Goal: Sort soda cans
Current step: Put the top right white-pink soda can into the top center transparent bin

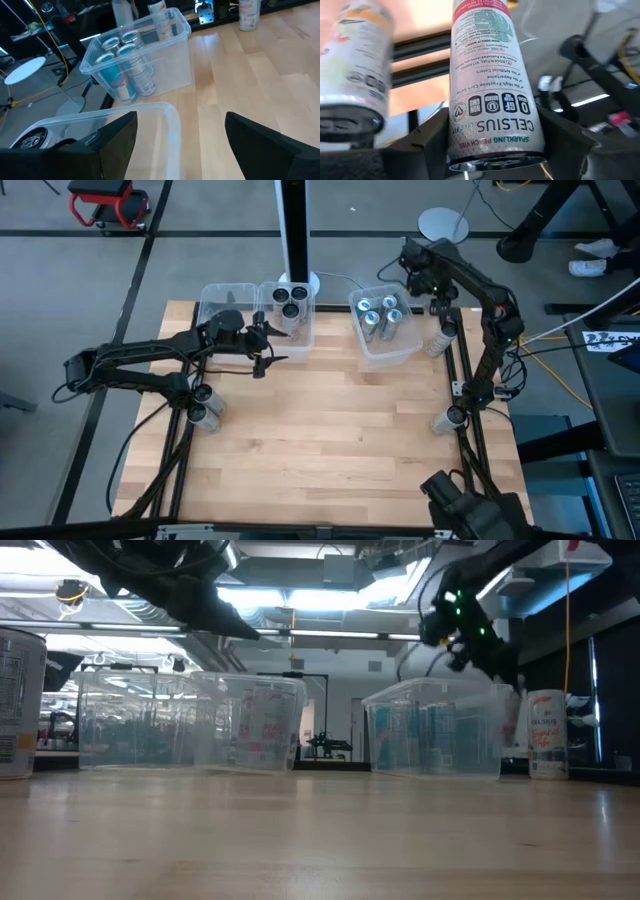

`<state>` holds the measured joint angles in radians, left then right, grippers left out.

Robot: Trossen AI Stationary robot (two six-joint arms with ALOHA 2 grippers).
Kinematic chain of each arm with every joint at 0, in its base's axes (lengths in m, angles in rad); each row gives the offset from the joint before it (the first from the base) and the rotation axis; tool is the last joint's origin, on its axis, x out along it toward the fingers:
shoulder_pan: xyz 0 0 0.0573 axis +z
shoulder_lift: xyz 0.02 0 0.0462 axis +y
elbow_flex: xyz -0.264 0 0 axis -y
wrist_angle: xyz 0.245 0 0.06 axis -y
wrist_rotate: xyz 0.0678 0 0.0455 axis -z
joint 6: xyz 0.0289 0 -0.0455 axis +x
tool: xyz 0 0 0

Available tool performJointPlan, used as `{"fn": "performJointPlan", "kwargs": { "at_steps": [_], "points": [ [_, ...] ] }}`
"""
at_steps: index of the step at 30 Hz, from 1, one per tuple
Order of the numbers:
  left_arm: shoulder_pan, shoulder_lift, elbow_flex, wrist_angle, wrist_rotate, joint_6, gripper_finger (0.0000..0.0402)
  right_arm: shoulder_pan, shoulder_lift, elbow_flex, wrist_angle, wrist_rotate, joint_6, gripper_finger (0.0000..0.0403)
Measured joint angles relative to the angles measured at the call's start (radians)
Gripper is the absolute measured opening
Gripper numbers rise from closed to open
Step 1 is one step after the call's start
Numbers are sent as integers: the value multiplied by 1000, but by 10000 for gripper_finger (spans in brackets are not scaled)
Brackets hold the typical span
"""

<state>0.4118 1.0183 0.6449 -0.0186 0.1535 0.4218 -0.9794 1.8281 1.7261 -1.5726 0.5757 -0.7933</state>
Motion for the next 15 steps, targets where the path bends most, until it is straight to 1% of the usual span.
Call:
{"fn": "performJointPlan", "kwargs": {
  "at_steps": [3,8,13,15],
  "points": [
    [0,0,0,4,0,0,290,0,-18,74,-1,25,0,247],
    [1,0,0,1,0,-4,290,36,-23,226,0,79,-2,247],
    [1,0,0,-49,-3,-21,290,112,-24,354,65,90,-76,248],
    [1,0,0,-59,-22,-32,290,151,-24,390,107,89,-114,248]
  ]
}}
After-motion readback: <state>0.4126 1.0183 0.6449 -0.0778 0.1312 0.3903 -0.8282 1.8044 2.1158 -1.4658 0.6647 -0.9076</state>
